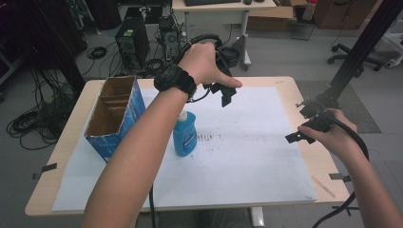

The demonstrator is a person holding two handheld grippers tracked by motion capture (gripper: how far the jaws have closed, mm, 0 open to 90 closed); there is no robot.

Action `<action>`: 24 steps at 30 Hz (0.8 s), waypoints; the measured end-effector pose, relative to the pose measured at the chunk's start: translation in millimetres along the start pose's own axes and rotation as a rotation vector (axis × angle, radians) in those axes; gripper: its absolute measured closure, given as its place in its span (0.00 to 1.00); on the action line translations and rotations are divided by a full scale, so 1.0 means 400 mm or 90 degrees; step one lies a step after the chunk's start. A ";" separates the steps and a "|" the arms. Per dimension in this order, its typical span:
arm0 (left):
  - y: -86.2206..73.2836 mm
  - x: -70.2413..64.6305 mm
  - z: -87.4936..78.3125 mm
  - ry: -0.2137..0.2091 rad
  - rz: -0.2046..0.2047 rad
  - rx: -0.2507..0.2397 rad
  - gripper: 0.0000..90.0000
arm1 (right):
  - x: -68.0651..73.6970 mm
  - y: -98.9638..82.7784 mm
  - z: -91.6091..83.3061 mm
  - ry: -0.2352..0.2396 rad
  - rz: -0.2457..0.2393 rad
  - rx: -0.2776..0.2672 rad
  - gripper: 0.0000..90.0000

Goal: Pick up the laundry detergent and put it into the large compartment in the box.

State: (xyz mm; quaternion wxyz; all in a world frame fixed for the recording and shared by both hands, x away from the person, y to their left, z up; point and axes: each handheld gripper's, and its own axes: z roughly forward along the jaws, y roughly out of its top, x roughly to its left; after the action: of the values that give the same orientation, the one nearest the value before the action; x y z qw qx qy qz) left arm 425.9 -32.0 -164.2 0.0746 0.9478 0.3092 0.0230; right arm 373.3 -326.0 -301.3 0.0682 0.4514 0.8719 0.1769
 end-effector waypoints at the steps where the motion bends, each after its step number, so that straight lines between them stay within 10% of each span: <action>1: -0.002 0.002 0.000 0.001 -0.004 0.000 0.18 | 0.000 0.000 0.000 0.000 -0.001 0.000 0.17; 24: -0.088 0.073 0.026 0.033 -0.117 0.023 0.19 | 0.016 0.010 0.001 -0.002 -0.007 0.002 0.17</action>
State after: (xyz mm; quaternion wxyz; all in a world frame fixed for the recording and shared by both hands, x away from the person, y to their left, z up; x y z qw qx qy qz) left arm 429.8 11.8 -180.0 0.0515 0.9157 0.3970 0.0349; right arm 372.7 -318.8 -299.9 0.0693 0.4471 0.8746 0.1742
